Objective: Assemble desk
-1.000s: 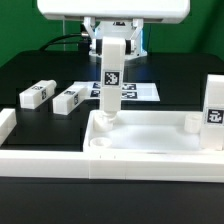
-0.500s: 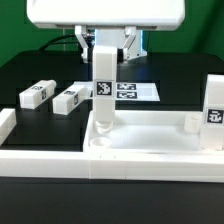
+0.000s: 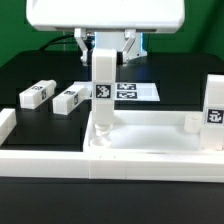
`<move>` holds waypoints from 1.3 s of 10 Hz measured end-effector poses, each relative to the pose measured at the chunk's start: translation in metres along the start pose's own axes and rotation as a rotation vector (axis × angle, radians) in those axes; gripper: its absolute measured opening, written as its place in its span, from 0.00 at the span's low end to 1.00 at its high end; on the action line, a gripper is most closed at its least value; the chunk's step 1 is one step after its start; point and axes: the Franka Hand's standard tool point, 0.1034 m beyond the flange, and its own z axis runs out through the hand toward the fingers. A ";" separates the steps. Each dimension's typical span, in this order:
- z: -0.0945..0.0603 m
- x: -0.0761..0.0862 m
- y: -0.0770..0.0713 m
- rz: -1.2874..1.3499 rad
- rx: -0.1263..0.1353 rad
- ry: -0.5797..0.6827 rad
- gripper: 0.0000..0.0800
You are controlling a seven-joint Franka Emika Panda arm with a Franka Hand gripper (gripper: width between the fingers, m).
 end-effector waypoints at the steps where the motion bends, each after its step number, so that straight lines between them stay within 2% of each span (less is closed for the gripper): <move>1: 0.001 0.001 0.004 0.010 0.000 -0.006 0.36; 5: 0.007 0.000 -0.002 -0.002 0.000 -0.007 0.36; 10: 0.011 0.001 -0.002 -0.005 -0.006 0.005 0.36; 13: 0.017 -0.004 -0.002 -0.008 -0.011 0.001 0.36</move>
Offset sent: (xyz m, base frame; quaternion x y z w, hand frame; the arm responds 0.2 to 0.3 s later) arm 0.0013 0.0078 -0.0124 0.0039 0.0089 0.0160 0.9998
